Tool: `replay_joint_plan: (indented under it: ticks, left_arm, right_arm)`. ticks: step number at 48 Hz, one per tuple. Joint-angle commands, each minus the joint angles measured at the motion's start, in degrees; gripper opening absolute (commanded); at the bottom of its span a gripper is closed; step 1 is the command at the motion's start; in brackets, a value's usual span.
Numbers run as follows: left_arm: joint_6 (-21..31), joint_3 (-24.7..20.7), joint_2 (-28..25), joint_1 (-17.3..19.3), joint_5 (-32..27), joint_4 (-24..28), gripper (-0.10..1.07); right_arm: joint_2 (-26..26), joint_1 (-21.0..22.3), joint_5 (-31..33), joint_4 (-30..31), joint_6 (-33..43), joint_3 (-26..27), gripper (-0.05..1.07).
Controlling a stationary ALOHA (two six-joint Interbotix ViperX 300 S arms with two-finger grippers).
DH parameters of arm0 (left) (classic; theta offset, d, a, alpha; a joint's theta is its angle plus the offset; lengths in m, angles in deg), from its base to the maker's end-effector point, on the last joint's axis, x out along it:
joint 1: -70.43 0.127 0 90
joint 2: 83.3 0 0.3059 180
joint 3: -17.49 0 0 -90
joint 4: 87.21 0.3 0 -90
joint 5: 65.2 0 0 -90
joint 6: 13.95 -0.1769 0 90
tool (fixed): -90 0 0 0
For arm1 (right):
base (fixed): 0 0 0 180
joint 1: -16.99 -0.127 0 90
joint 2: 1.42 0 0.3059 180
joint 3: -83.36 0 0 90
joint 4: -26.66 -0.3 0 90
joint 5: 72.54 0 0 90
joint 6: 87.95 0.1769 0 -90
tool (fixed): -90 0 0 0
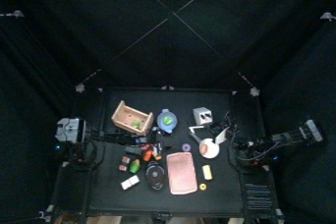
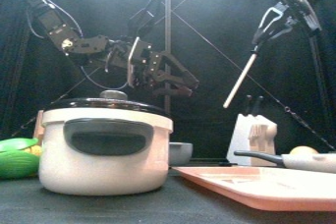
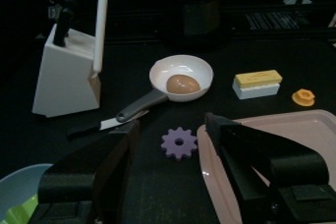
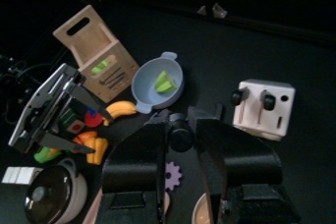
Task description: Place sharpener back in holder
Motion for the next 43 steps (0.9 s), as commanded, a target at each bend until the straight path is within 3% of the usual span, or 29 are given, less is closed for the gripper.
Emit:
replay_joint_plan:
  ticks: [1,9,22,35,43]
  left_arm:
    - [-0.2,-0.2,1.0,-0.4,0.7,-0.8,0.91]
    - [-0.1,0.6,1.0,-1.0,0.6,-1.1,0.91]
    - [-0.3,0.5,1.0,-1.0,0.6,-1.6,0.91]
    - [-0.2,0.6,0.8,-1.0,0.6,-1.5,0.91]
    - [-0.2,0.7,0.8,-1.0,0.6,-1.6,0.91]
  right_arm:
    - [-0.4,-0.4,2.0,0.1,-1.5,2.6,0.5]
    - [-1.8,-2.4,5.4,-0.9,-2.1,4.0,0.5]
    - [-4.0,-6.2,16.3,-5.6,-4.9,5.3,0.5]
    - [-3.9,-6.8,24.3,-6.2,-7.6,6.4,0.5]
    - [-3.3,-6.4,25.0,-4.2,-8.3,6.0,0.5]
